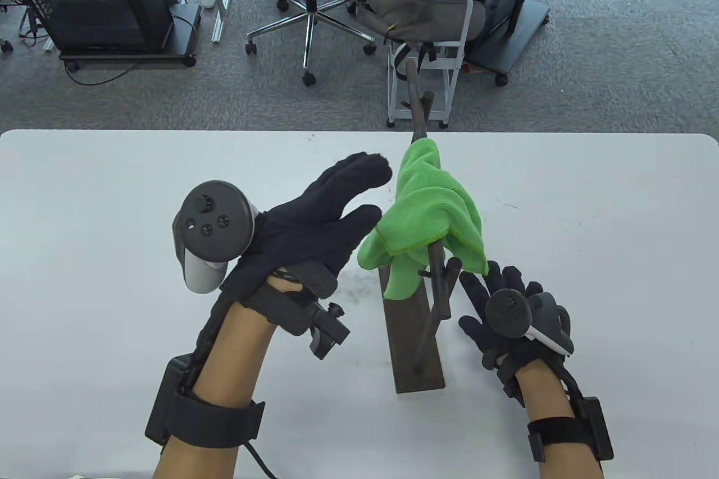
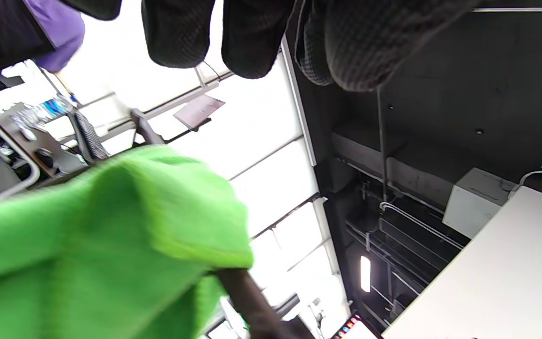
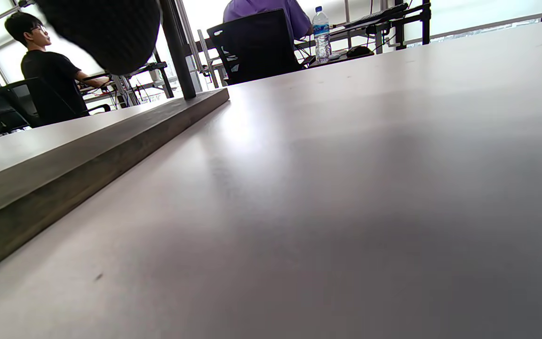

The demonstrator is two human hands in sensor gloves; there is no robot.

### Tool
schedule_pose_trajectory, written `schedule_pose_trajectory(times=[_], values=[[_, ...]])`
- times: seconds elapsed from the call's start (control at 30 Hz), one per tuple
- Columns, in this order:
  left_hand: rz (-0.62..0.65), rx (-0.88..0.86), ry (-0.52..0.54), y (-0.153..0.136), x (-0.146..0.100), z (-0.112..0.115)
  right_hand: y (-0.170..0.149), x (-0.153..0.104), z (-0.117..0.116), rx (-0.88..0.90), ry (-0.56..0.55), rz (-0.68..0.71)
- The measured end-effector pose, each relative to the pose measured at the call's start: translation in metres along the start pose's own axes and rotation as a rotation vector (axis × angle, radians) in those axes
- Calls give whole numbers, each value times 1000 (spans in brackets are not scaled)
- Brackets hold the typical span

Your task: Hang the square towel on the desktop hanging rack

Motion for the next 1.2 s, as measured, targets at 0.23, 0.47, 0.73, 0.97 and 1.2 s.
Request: schedule_pose_trajectory(times=[0.23, 0.47, 0.73, 0.97, 1.2], values=[[-98, 229, 59, -45, -21, -22, -2, 0, 1, -9, -5, -10], [-167, 365, 92, -104, -41, -20, -5, 0, 1, -42, -4, -32], [-244, 373, 82, -180, -61, 1, -9, 0, 0, -60, -6, -51], [-276, 506, 72, -221, -72, 29, -18, -1, 3, -53, -27, -90], [-364, 636, -89, -258, -79, 50, -20, -2, 0, -92, -21, -115]])
Point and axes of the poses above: the tracker on the back of each hand, its own y axis roughly to the thumb side, its own x axis roughly from the wrist to the fingertips, z = x × y, the point moved 1 cm from there along x, roughly from the wrist to the fingertips, and after that the axes turned 5 degrees about -z, right-handed, at the moved point
